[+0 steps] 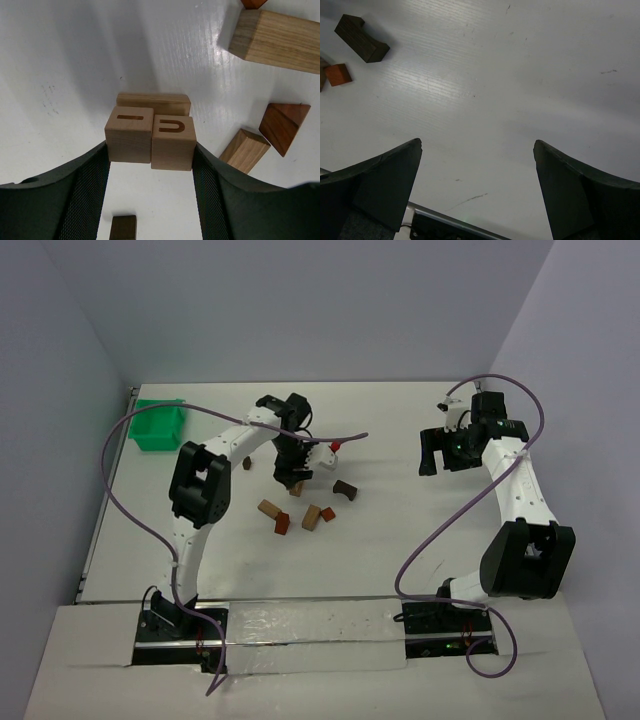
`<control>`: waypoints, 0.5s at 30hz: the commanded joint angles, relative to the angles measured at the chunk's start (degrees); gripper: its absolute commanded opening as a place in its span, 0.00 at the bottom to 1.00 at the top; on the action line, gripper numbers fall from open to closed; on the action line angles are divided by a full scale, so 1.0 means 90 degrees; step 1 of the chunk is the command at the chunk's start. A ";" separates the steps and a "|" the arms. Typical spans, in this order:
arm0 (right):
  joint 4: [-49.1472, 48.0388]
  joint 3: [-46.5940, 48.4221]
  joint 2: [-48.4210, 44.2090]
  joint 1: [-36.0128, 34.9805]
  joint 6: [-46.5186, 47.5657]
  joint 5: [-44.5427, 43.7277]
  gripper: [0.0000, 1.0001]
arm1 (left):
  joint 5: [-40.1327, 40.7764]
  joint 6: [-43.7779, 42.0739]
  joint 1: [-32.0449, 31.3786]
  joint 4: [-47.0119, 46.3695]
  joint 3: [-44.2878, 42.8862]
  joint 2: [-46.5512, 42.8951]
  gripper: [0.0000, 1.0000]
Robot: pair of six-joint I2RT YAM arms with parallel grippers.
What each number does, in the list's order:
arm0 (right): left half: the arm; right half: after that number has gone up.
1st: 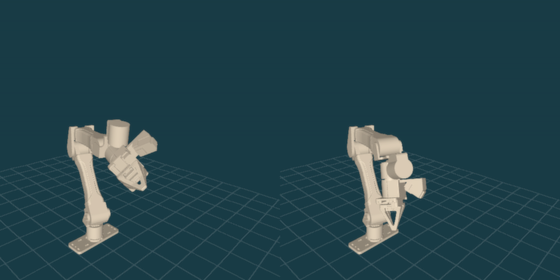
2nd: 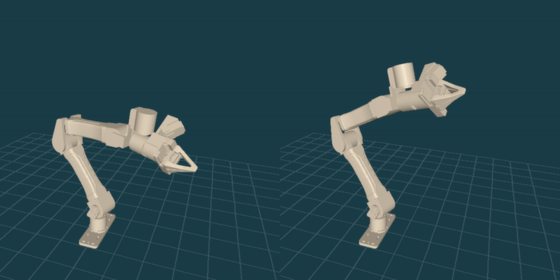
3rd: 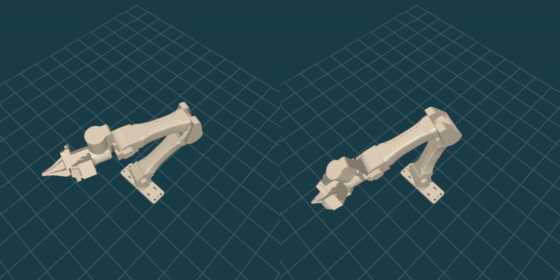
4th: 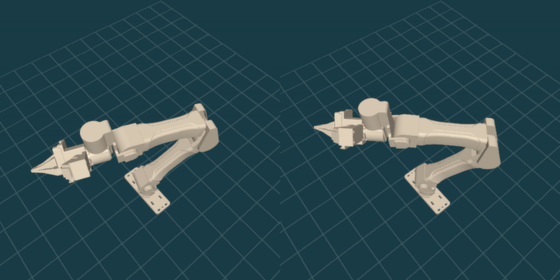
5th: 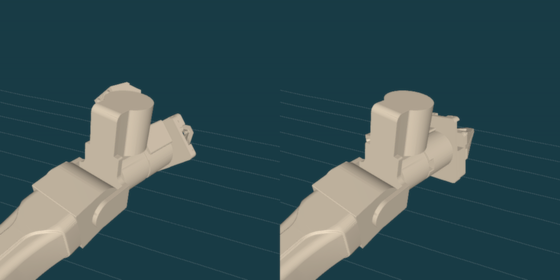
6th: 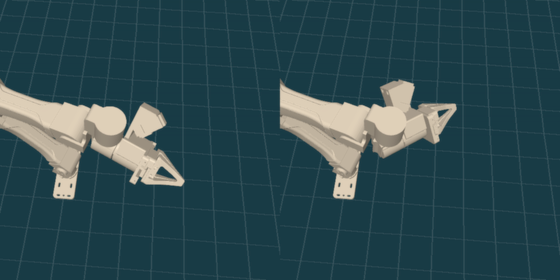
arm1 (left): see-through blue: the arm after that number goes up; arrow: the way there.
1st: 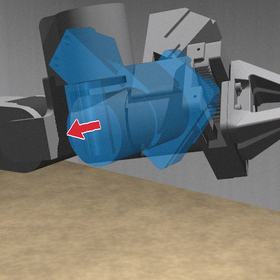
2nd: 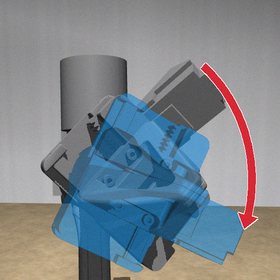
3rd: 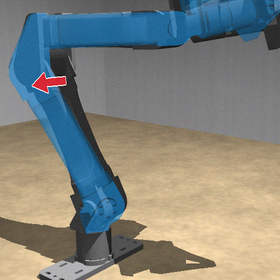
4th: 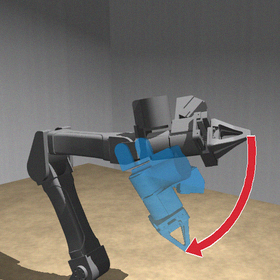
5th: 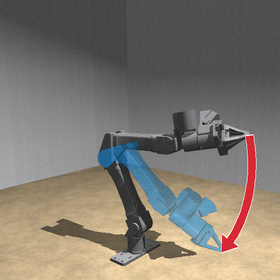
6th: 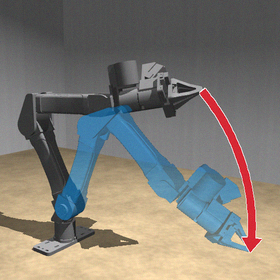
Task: Build the wood block tower
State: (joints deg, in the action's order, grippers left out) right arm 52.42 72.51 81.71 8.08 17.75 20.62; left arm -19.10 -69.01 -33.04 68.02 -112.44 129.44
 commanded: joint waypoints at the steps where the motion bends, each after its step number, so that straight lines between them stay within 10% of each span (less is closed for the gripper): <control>1: 0.0054 -0.0039 -0.0133 0.0050 -0.0030 0.0082 1.00 | 0.0014 0.0099 -0.0079 -0.0195 -0.0221 0.0071 0.04; 15: 0.0044 0.0062 -0.0013 0.0048 -0.0049 0.0132 1.00 | -0.0017 0.0115 -0.0128 -0.0169 -0.0070 0.0004 0.11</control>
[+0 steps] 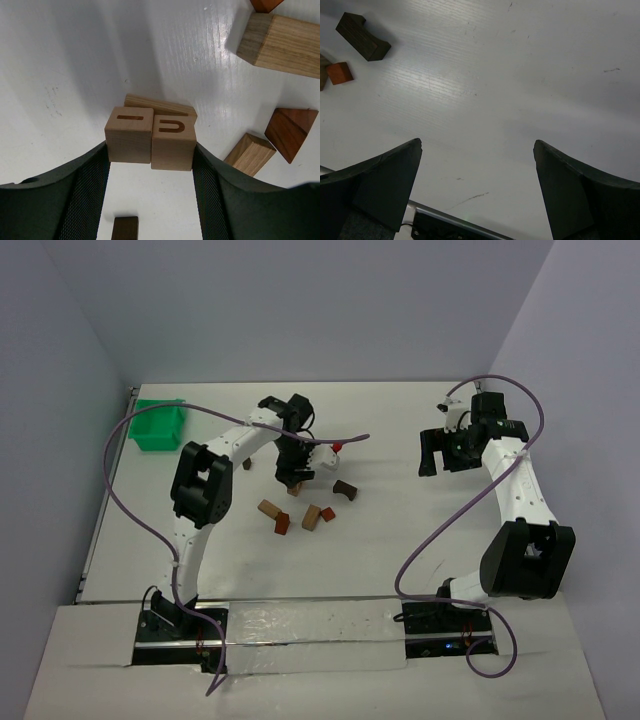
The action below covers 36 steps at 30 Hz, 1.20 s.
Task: Build the wood block tower
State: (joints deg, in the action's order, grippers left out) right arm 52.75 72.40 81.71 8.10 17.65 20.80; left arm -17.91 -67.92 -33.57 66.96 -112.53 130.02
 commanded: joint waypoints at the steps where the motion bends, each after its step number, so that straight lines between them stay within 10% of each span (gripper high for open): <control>1: 0.0008 0.0092 0.0004 0.0038 -0.0037 0.0121 1.00 | -0.0160 -0.0024 -0.0069 -0.0068 0.0010 -0.0106 0.11; 22: 0.0018 0.0184 0.0101 0.0038 -0.0050 0.0159 1.00 | -0.0186 -0.0689 -0.0079 -0.0379 0.0917 -0.0668 0.28; 36: 0.0047 0.0207 0.0091 0.0038 -0.0037 0.0159 1.00 | -0.0556 -0.1220 -0.0001 -0.0544 0.1145 -0.0929 0.80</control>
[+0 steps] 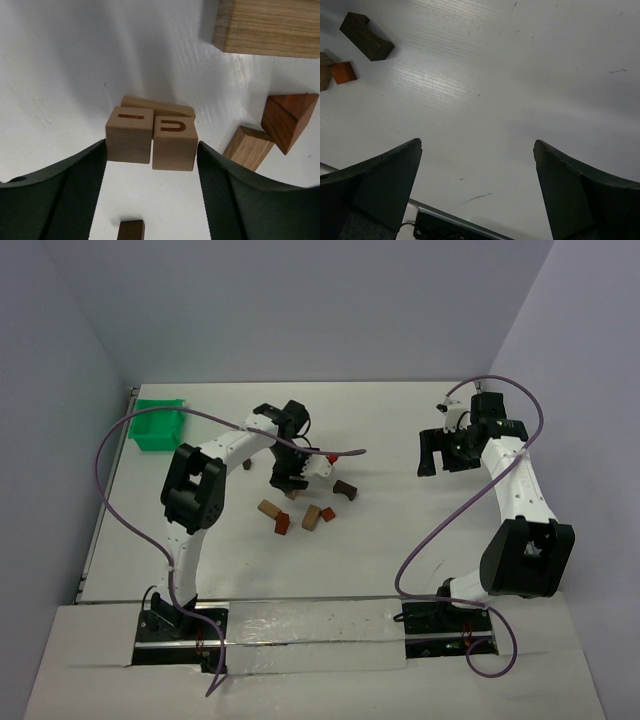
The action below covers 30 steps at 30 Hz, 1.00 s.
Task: Build the wood block tower
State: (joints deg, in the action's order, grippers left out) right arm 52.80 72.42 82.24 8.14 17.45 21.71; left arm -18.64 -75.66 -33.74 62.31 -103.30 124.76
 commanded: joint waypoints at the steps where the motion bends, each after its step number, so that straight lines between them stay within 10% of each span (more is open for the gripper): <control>1: 0.0042 0.0205 0.0033 0.0033 -0.0015 0.0058 1.00 | -0.0508 -0.0401 0.0018 -0.0028 0.0112 -0.0354 0.81; 7: 0.0052 0.0186 0.0023 0.0042 -0.0006 0.0057 1.00 | -0.0651 -0.0556 0.0037 0.0020 0.0100 -0.0365 0.99; 30: 0.0061 0.0156 0.0062 0.0042 0.0014 0.0019 1.00 | -0.1004 -0.1418 0.0194 -0.0908 0.0856 -0.0572 0.99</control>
State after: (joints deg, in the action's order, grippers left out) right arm 52.86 72.42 82.28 8.14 17.47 21.69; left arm -23.97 -84.49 -32.20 57.81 -97.05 123.85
